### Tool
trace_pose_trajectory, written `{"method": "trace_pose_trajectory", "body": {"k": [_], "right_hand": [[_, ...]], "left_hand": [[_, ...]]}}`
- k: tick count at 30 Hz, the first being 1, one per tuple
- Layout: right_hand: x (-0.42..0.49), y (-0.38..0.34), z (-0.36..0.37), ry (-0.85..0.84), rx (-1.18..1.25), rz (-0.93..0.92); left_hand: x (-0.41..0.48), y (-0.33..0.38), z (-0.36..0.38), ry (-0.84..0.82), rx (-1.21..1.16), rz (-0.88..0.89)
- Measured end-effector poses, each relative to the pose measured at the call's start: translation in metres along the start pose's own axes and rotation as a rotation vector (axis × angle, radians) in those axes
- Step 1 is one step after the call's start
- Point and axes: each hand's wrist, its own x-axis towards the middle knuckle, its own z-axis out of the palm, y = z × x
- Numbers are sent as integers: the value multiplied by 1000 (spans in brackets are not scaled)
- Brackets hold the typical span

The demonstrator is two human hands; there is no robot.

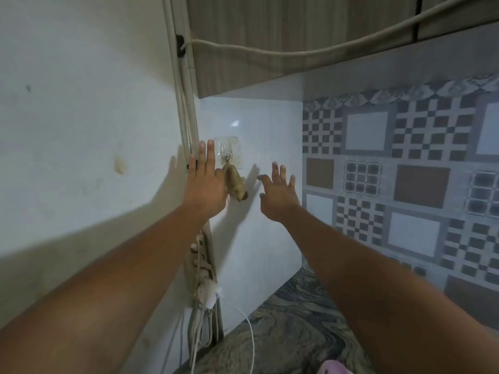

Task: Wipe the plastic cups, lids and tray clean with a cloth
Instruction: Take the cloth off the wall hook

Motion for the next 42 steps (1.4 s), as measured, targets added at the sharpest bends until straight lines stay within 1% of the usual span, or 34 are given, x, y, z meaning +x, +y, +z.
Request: {"method": "trace_pose_trajectory", "body": {"k": [1,4,6,8,11,13,18,21,23,24,25,26,28,30,32,33,36,38,40,42], "right_hand": [[9,0,3,10,41,9],[35,-5,5,23,216,20],[49,-10,11,18,328,21],[61,-15,17,15,389,10],[70,-23,22,70,471,14],[69,-25,22,132,471,5],[76,-15,1,161,376,53],[72,-10,-24,217,414,44],[66,-9,-41,213,437,27],[63,-8,-48,215,447,14],[59,-6,-55,222,450,-2],[54,-4,-60,233,455,-14],[44,0,-69,249,473,-37],[32,5,-76,238,470,-49],[23,9,-80,207,445,-44],[16,10,-83,196,411,-35],[-3,19,-88,154,333,-22],[-16,27,-87,92,268,1],[-32,35,-82,14,269,74],[-54,49,-74,-27,296,180]], "left_hand": [[6,-1,5,13,62,-3],[23,0,8,45,129,54],[30,0,14,50,157,102],[37,-2,19,64,171,119],[43,-5,23,65,163,151],[44,-8,21,87,165,174],[49,-20,7,114,134,136],[48,-22,-6,165,140,165],[47,-21,-14,173,93,175],[46,-20,-17,177,34,182],[44,-18,-19,185,-66,189],[43,-15,-23,171,-219,182],[39,-8,-29,100,-564,118],[33,4,-35,21,-793,50],[27,15,-41,-60,-867,31],[25,20,-44,-130,-876,28],[24,36,-50,-441,-956,-16],[24,48,-51,-597,-983,-76],[18,61,-49,-700,-1059,-164],[8,75,-43,-778,-1252,-253]]}}
